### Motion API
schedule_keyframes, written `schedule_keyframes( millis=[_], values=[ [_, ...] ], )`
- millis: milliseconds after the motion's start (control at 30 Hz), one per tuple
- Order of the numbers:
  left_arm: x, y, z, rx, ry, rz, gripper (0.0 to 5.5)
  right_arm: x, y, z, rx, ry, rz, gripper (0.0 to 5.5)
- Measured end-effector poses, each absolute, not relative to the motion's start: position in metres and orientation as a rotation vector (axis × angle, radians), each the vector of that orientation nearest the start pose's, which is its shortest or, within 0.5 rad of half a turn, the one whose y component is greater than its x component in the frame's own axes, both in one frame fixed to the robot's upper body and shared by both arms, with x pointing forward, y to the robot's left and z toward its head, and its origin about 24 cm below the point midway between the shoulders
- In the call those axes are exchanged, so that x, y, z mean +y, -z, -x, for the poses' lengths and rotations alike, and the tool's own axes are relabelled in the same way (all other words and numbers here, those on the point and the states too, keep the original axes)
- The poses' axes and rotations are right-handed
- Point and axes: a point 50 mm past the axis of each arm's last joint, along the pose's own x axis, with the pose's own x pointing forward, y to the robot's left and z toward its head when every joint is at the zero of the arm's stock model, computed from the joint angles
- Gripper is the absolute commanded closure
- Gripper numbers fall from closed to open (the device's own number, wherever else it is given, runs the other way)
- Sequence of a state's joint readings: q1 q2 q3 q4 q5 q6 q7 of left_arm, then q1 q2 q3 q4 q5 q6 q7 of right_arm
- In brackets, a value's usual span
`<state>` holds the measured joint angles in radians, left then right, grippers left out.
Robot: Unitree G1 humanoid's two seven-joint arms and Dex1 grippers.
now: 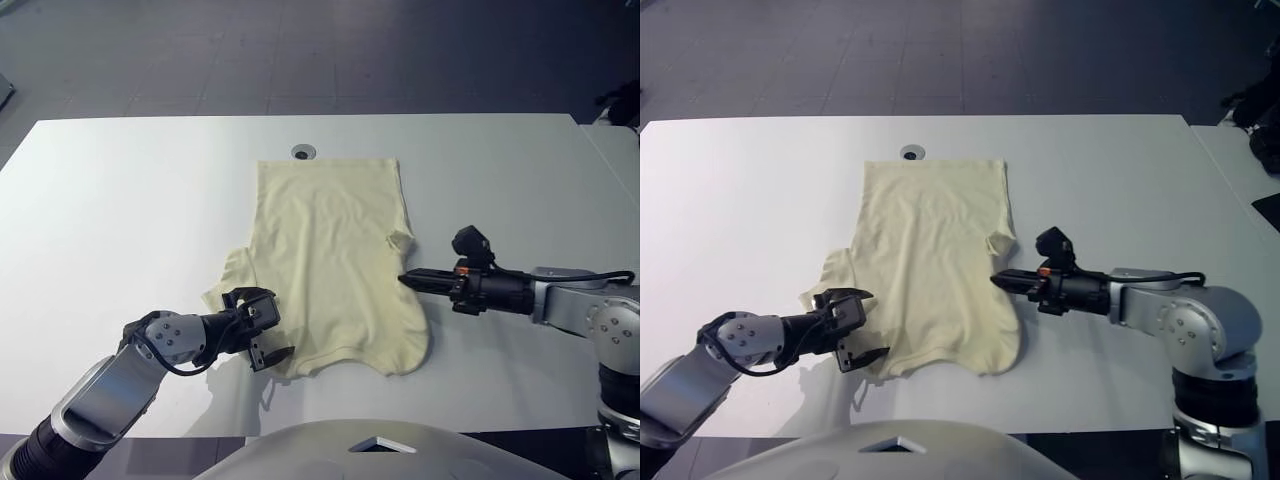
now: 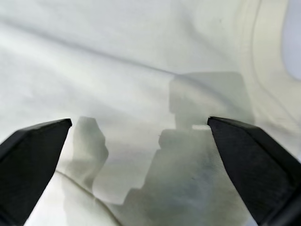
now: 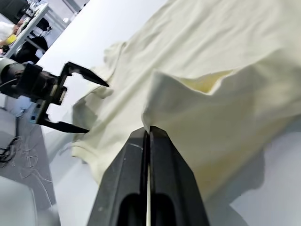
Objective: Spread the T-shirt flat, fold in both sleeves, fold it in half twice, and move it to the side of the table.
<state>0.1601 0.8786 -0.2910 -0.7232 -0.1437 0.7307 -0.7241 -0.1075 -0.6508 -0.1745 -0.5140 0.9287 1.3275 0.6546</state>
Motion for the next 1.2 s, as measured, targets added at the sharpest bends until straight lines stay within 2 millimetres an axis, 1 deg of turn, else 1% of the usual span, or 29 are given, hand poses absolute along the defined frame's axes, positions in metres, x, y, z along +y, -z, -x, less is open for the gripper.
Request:
schedule_keyframes(
  millis=[33, 67, 133, 233, 333, 467, 500, 567, 600, 700, 767, 800, 867, 933, 1033, 1100, 1133, 1200],
  values=[
    [0.165, -0.077, -0.165, 0.614, 1.051, -0.584, 0.10, -0.176, -0.116, -0.203, 0.718, -0.988, -0.244, 5.48],
    [0.165, -0.077, -0.165, 0.614, 1.053, -0.584, 0.10, -0.173, -0.114, -0.203, 0.718, -0.988, -0.247, 5.27],
    [0.165, -0.077, -0.165, 0.615, 1.057, -0.586, 0.10, -0.166, -0.111, -0.203, 0.717, -0.977, -0.253, 5.09],
    [0.166, -0.078, -0.166, 0.615, 1.067, -0.589, 0.10, -0.157, -0.105, -0.203, 0.728, -0.959, -0.261, 4.58],
    [0.168, -0.079, -0.167, 0.622, 1.070, -0.595, 0.10, -0.155, -0.104, -0.201, 0.725, -0.950, -0.277, 4.09],
    [0.178, -0.088, -0.171, 0.617, 1.032, -0.588, 0.10, -0.162, -0.114, -0.205, 0.682, -0.923, -0.269, 3.35],
    [0.182, -0.094, -0.173, 0.609, 1.011, -0.578, 0.10, -0.166, -0.117, -0.207, 0.663, -0.897, -0.219, 3.12],
    [0.193, -0.108, -0.180, 0.582, 0.937, -0.564, 0.10, -0.179, -0.123, -0.210, 0.624, -0.811, 0.003, 2.79],
    [0.198, -0.114, -0.182, 0.570, 0.900, -0.546, 0.10, -0.182, -0.122, -0.207, 0.621, -0.801, 0.118, 2.58],
    [0.210, -0.130, -0.185, 0.528, 0.813, -0.467, 0.10, -0.183, -0.115, -0.192, 0.612, -0.836, 0.355, 2.06],
    [0.219, -0.135, -0.185, 0.522, 0.764, -0.439, 0.10, -0.181, -0.112, -0.187, 0.594, -0.866, 0.451, 1.76],
    [0.228, -0.134, -0.184, 0.536, 0.718, -0.420, 0.10, -0.179, -0.111, -0.185, 0.569, -0.882, 0.499, 1.62],
    [0.240, -0.132, -0.182, 0.559, 0.646, -0.386, 0.10, -0.176, -0.108, -0.184, 0.546, -0.902, 0.536, 1.29],
    [0.245, -0.127, -0.180, 0.578, 0.613, -0.332, 0.10, -0.175, -0.105, -0.182, 0.541, -0.905, 0.557, 0.99],
    [0.249, -0.116, -0.178, 0.600, 0.566, -0.203, 0.10, -0.176, -0.104, -0.182, 0.524, -0.878, 0.589, 0.46],
    [0.253, -0.107, -0.175, 0.635, 0.530, -0.107, 0.10, -0.180, -0.107, -0.187, 0.490, -0.822, 0.587, 0.17],
    [0.254, -0.104, -0.173, 0.649, 0.518, -0.084, 0.10, -0.181, -0.109, -0.191, 0.475, -0.797, 0.585, 0.12],
    [0.259, -0.096, -0.169, 0.701, 0.484, -0.049, 0.10, -0.188, -0.119, -0.206, 0.401, -0.679, 0.579, 0.12]
  ],
)
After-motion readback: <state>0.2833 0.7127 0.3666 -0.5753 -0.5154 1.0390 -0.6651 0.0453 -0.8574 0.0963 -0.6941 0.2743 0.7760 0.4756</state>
